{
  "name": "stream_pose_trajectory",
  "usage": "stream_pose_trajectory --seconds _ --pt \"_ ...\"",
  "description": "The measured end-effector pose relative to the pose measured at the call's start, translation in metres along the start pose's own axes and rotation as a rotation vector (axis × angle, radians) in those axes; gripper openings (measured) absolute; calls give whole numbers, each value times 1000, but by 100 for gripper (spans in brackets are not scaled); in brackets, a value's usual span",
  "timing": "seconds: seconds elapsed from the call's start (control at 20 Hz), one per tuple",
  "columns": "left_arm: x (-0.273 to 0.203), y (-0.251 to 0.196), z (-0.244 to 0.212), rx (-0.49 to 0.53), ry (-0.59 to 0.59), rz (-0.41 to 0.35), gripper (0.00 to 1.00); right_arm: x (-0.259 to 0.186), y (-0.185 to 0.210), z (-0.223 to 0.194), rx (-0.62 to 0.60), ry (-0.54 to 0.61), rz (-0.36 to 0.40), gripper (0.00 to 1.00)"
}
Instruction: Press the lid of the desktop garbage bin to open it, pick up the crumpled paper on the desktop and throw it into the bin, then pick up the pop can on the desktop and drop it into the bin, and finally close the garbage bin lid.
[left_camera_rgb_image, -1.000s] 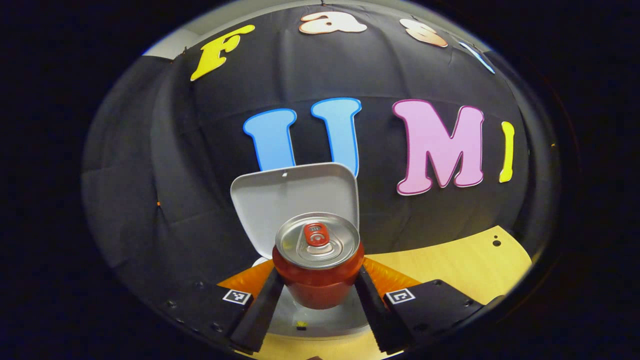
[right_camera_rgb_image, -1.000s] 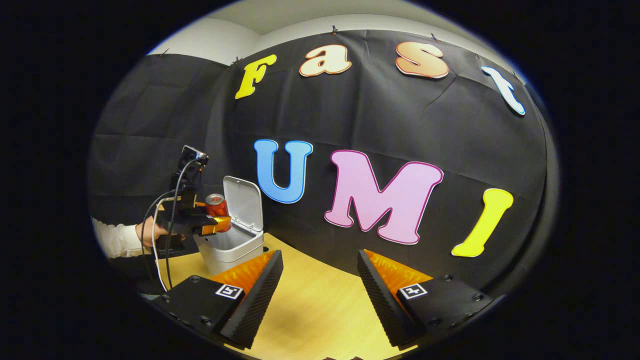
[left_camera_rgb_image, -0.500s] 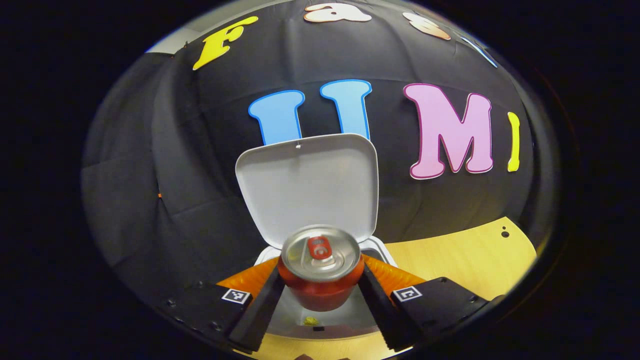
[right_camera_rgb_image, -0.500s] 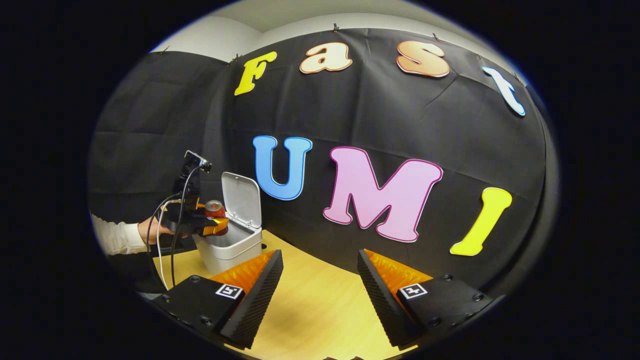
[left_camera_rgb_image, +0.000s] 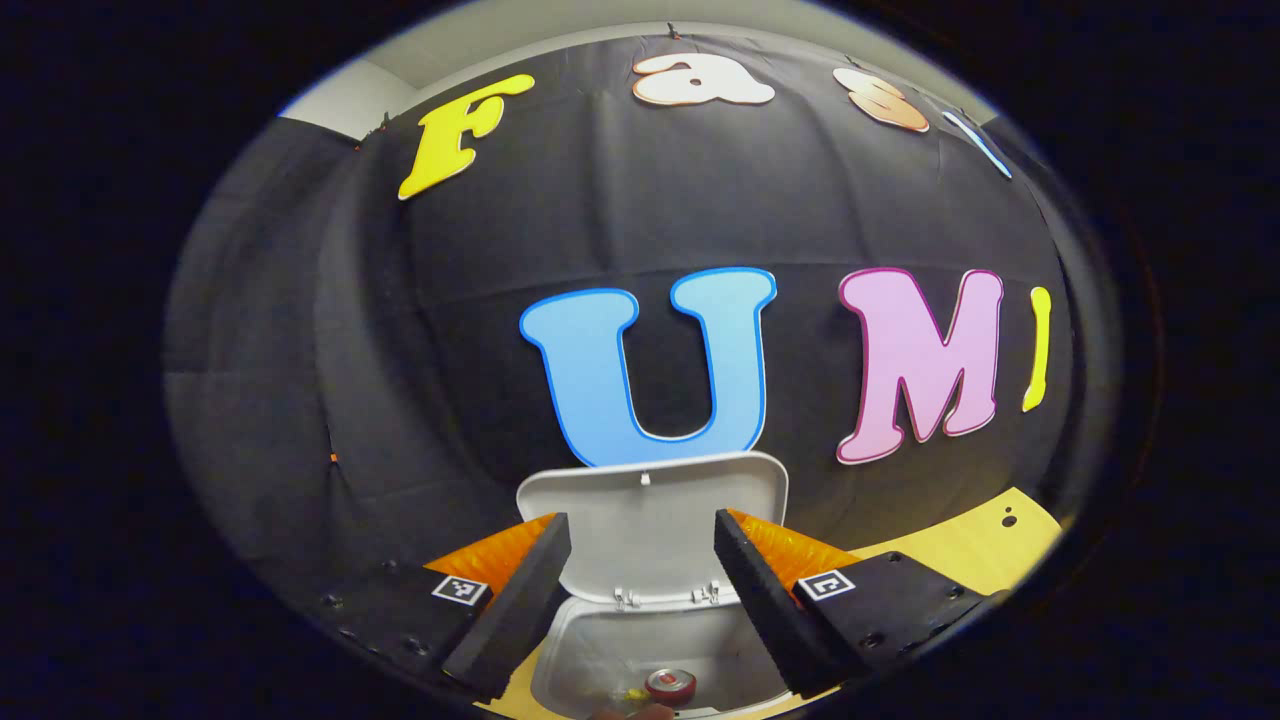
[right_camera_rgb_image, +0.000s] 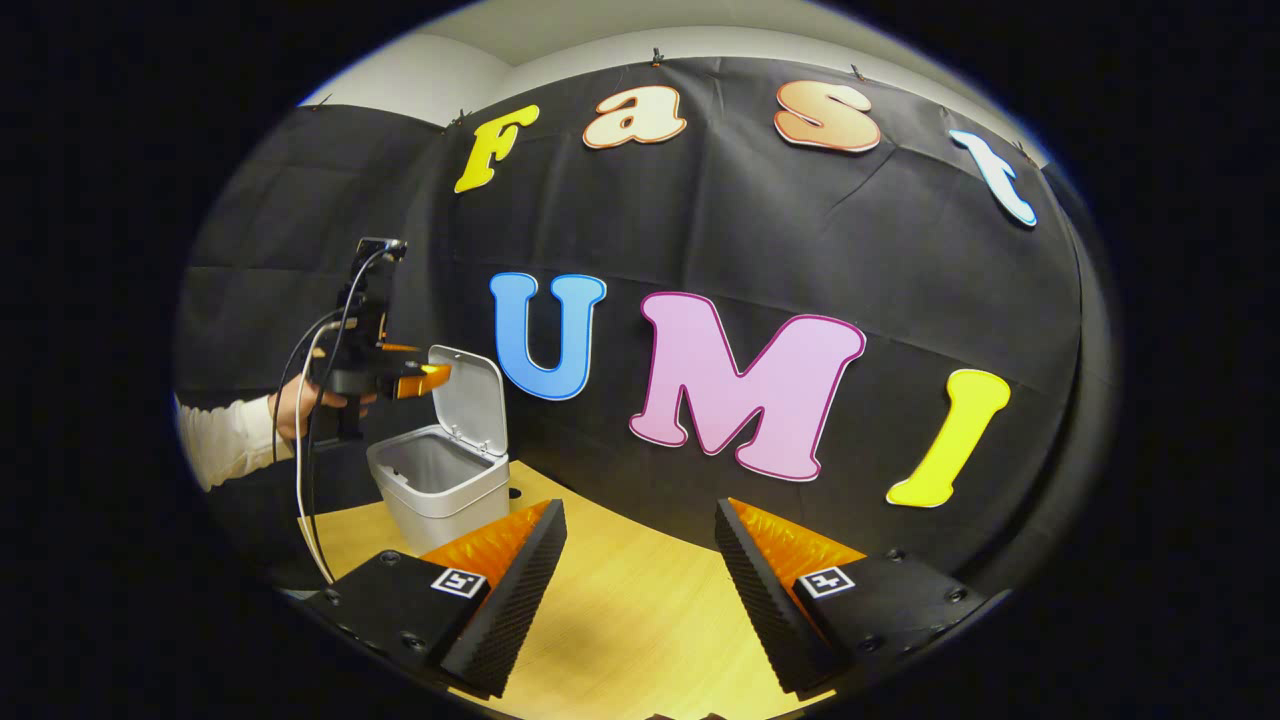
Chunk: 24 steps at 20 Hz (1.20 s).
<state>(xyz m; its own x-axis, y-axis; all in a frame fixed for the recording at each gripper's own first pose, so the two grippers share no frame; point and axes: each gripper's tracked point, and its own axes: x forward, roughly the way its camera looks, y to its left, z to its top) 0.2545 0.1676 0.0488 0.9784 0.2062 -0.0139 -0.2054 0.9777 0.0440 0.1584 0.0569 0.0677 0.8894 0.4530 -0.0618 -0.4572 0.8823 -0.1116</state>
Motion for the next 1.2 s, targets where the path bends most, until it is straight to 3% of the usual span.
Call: stream_pose_trajectory --seconds 0.25,0.5,0.75,1.0,1.2 --pt "46 6 40 -3 -41 -1 96 0 -2 1 2 -15 -9 97" --pt "76 0 11 32 79 -22 96 0 -3 0 6 -16 -21 97" --pt "52 -3 -3 14 174 -62 99 0 -3 -4 38 -8 -23 96" --pt "7 -14 -51 -39 386 -140 97 4 1 -9 68 -2 4 96" --pt "-12 -15 -89 -25 496 -155 97 8 5 -13 82 3 31 97"
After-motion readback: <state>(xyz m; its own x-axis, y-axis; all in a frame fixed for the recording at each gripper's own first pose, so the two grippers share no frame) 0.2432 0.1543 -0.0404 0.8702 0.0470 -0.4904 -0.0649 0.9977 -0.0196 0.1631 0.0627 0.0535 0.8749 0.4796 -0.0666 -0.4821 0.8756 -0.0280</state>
